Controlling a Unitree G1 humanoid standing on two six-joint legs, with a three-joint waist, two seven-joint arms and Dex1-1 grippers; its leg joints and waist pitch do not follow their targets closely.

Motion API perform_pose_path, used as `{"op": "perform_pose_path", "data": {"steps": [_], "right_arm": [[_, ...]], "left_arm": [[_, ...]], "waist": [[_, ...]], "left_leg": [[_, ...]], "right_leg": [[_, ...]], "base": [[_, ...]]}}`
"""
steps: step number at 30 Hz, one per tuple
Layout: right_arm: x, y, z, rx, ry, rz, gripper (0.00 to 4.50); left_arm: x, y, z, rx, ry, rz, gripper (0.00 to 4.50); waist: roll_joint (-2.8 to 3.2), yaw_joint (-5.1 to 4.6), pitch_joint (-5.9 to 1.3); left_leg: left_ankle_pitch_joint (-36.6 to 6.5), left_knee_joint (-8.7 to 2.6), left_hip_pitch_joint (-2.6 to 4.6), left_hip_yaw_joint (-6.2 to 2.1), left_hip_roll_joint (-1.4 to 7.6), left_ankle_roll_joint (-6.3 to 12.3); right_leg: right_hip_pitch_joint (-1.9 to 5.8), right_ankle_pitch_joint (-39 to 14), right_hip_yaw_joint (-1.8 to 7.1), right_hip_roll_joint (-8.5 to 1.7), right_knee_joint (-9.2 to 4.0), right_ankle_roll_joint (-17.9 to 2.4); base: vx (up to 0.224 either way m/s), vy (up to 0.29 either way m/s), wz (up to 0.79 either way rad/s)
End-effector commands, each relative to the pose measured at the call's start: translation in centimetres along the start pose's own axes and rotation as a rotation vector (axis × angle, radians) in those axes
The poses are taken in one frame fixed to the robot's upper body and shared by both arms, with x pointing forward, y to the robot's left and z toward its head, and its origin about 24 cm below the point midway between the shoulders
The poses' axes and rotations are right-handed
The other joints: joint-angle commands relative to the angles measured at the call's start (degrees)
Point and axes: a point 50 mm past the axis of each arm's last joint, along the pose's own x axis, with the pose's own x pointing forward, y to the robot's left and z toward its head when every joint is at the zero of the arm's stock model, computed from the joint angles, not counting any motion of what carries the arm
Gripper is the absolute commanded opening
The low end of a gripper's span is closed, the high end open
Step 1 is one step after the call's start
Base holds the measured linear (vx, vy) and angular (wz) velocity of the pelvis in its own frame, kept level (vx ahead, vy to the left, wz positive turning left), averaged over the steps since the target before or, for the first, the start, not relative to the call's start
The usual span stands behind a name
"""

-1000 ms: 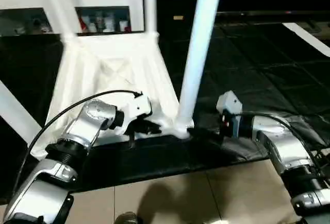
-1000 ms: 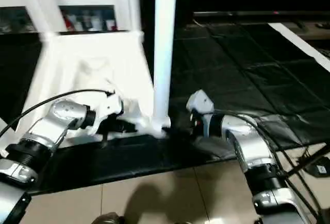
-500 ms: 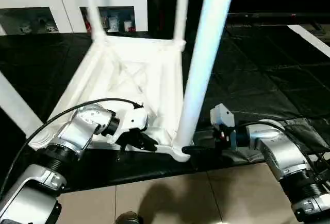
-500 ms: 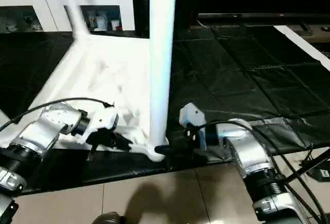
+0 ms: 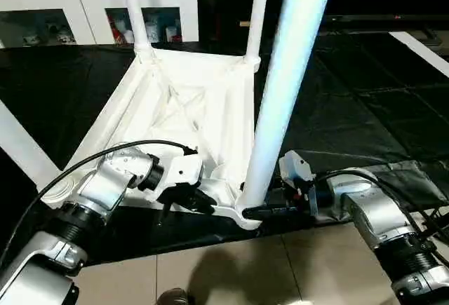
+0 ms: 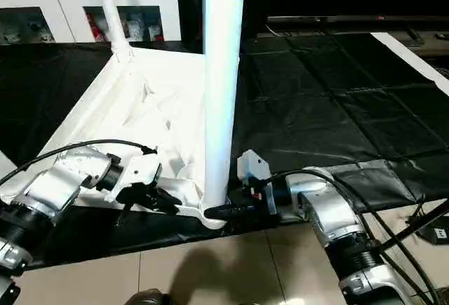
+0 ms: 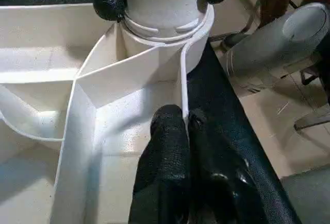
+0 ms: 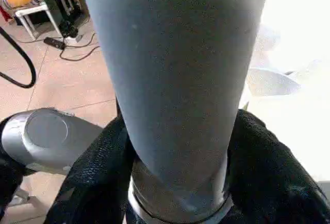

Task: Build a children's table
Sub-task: Rotate leg to tighten

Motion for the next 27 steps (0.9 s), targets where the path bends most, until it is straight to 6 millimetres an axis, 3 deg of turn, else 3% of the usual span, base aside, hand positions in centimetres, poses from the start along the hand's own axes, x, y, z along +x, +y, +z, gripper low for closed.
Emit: {"op": "perform_pose_path", "data": {"steps": [1,6,8,11,12,13,14,15,16,17,18,19,20,21,22,23,24,25,27], "right_arm": [[0.2,0.4,-0.1,0.018,-0.007,0.038,2.32],[0.3,0.5,-0.2,0.048,-0.034,0.017,2.19],[0.7,-0.2,-0.2,0.054,-0.030,-0.078,2.17],[1.4,-1.6,-0.3,0.087,-0.001,-0.238,2.14],[1.7,-2.3,-0.2,0.108,0.000,-0.309,2.12],[2.1,-2.9,0.1,0.131,-0.015,-0.367,2.12],[2.8,-3.6,0.5,0.164,-0.039,-0.436,2.11],[3.2,-4.1,0.8,0.185,-0.054,-0.475,2.10],[3.2,-4.1,0.8,0.185,-0.054,-0.475,2.10],[3.9,-4.6,1.2,0.203,-0.065,-0.524,2.09],[4.4,-5.0,1.4,0.215,-0.065,-0.565,2.09],[5.3,-5.5,1.6,0.227,-0.054,-0.630,2.09],[5.8,-6.0,1.7,0.242,-0.040,-0.698,2.09],[6.2,-6.4,1.7,0.256,-0.025,-0.749,2.09],[6.5,-6.6,1.7,0.265,-0.015,-0.778,2.09],[6.8,-6.7,1.9,0.264,-0.010,-0.792,2.09],[6.9,-6.7,1.9,0.263,-0.010,-0.796,2.09],[7.2,-6.9,2.2,0.252,-0.001,-0.825,2.09],[7.4,-7.0,2.4,0.239,0.003,-0.832,2.09]], "left_arm": [[1.0,-0.6,0.4,0.037,0.010,-0.084,0.00],[0.9,-0.2,0.4,0.003,-0.002,-0.022,0.00],[0.9,0.6,0.7,-0.043,-0.028,0.078,0.00],[0.7,1.6,1.3,-0.105,-0.070,0.174,0.00],[0.6,2.0,1.6,-0.125,-0.089,0.208,0.00],[0.5,2.4,2.0,-0.147,-0.108,0.250,0.00],[0.3,3.0,2.6,-0.177,-0.135,0.314,0.00],[0.2,3.4,3.0,-0.198,-0.152,0.354,0.00],[0.2,3.4,3.0,-0.198,-0.152,0.354,0.00],[0.1,4.0,3.7,-0.231,-0.179,0.423,0.00],[0.0,4.4,4.2,-0.256,-0.200,0.471,0.00],[-0.1,4.9,4.9,-0.278,-0.218,0.536,0.00],[0.0,5.2,5.3,-0.292,-0.226,0.577,0.00],[0.1,5.2,5.7,-0.293,-0.228,0.590,0.00],[0.3,5.2,5.9,-0.291,-0.228,0.595,0.00],[0.4,5.2,6.1,-0.297,-0.228,0.608,0.00],[0.5,5.3,6.1,-0.299,-0.229,0.612,0.00],[0.8,5.2,6.3,-0.304,-0.229,0.617,0.00],[1.0,5.2,6.3,-0.293,-0.220,0.621,0.00]], "waist": [[0.24,-1.09,-2.55],[0.39,-1.24,-2.48],[0.40,-1.44,-2.24],[0.42,-2.67,-1.31],[0.38,-3.50,-0.89],[0.51,-3.95,-0.77],[0.46,-4.81,-0.85],[1.01,-6.01,-0.74],[1.32,-6.89,-0.77],[1.43,-7.25,-0.79],[1.03,-7.93,-0.63],[1.01,-8.13,-0.60],[0.62,-8.67,-0.57],[0.52,-8.89,-0.71],[0.61,-9.30,-0.52],[0.47,-9.39,-0.65],[0.53,-9.07,-1.09],[0.25,-9.08,-1.57],[0.34,-8.93,-1.80]], "left_leg": [[-17.05,-4.76,1.74,-1.81,4.77,1.67],[-17.99,-4.91,1.77,-1.85,4.82,1.14],[-19.28,-5.01,1.83,-1.98,4.82,0.70],[-24.83,-5.05,2.24,-2.36,4.36,-1.20],[-28.86,-4.93,2.86,-2.92,4.10,-2.45],[-30.47,-4.71,3.22,-3.10,3.93,-2.83],[-31.22,-4.83,2.74,-3.71,4.04,-3.52],[-33.10,-5.30,2.20,-4.33,4.55,-3.91],[-34.85,-6.01,1.31,-5.07,5.04,-4.00],[-35.43,-6.34,1.01,-5.20,5.27,-4.22],[-35.75,-6.59,0.66,-5.34,5.05,-4.26],[-35.36,-6.26,0.89,-5.20,4.74,-4.40],[-32.98,-5.47,1.12,-4.89,4.02,-4.28],[-30.62,-5.04,0.81,-4.85,3.81,-3.95],[-25.24,-5.08,-0.58,-4.87,3.72,-2.61],[-23.82,-4.96,-0.64,-4.73,3.70,-2.26],[-20.03,-4.72,-0.23,-4.27,3.79,-1.10],[-14.34,-4.34,-0.49,-3.70,3.72,0.41],[-8.26,-4.07,-0.57,-3.16,3.71,3.36]], "right_leg": [[2.40,-21.12,5.05,-6.16,-5.19,-7.45],[2.31,-21.91,5.09,-6.13,-5.35,-7.21],[2.20,-23.90,5.02,-6.23,-5.59,-7.05],[1.84,-32.63,4.54,-6.35,-6.52,-5.41],[1.76,-38.87,3.63,-6.38,-7.44,-3.21],[1.72,-41.09,3.10,-6.47,-7.97,-2.22],[2.52,-41.48,2.47,-6.72,-8.04,-1.29],[3.14,-39.15,1.87,-6.51,-7.78,-1.39],[4.02,-35.24,1.86,-6.35,-6.91,-1.59],[4.18,-32.37,2.22,-6.35,-6.22,-2.32],[4.04,-29.88,2.49,-6.53,-6.08,-3.50],[3.71,-30.36,2.65,-6.82,-6.26,-3.95],[3.24,-32.05,2.73,-7.37,-7.00,-4.95],[3.52,-32.52,2.77,-7.78,-6.97,-5.15],[4.10,-32.37,2.52,-7.55,-6.88,-4.72],[4.05,-31.34,2.65,-7.49,-6.99,-4.57],[3.67,-26.00,3.37,-7.44,-6.79,-6.08],[3.73,-18.00,3.94,-7.26,-5.69,-8.69],[3.68,-10.24,3.81,-6.59,-4.86,-11.17]], "base": [[0.000,0.000,0.00],[0.000,0.000,0.00],[0.000,0.000,0.00],[0.000,0.000,0.00],[0.000,0.000,0.00],[-0.055,0.007,-0.11],[-0.055,0.024,-0.17],[-0.055,0.024,-0.17],[-0.047,0.042,-0.23],[-0.024,0.047,-0.24],[-0.024,0.047,-0.24],[0.000,0.000,0.00],[0.000,0.000,0.00],[0.000,0.000,0.00],[-0.001,0.011,-0.27],[0.023,0.000,-0.21],[0.023,0.000,-0.21],[0.061,-0.013,-0.04],[0.066,-0.024,-0.01]]}}
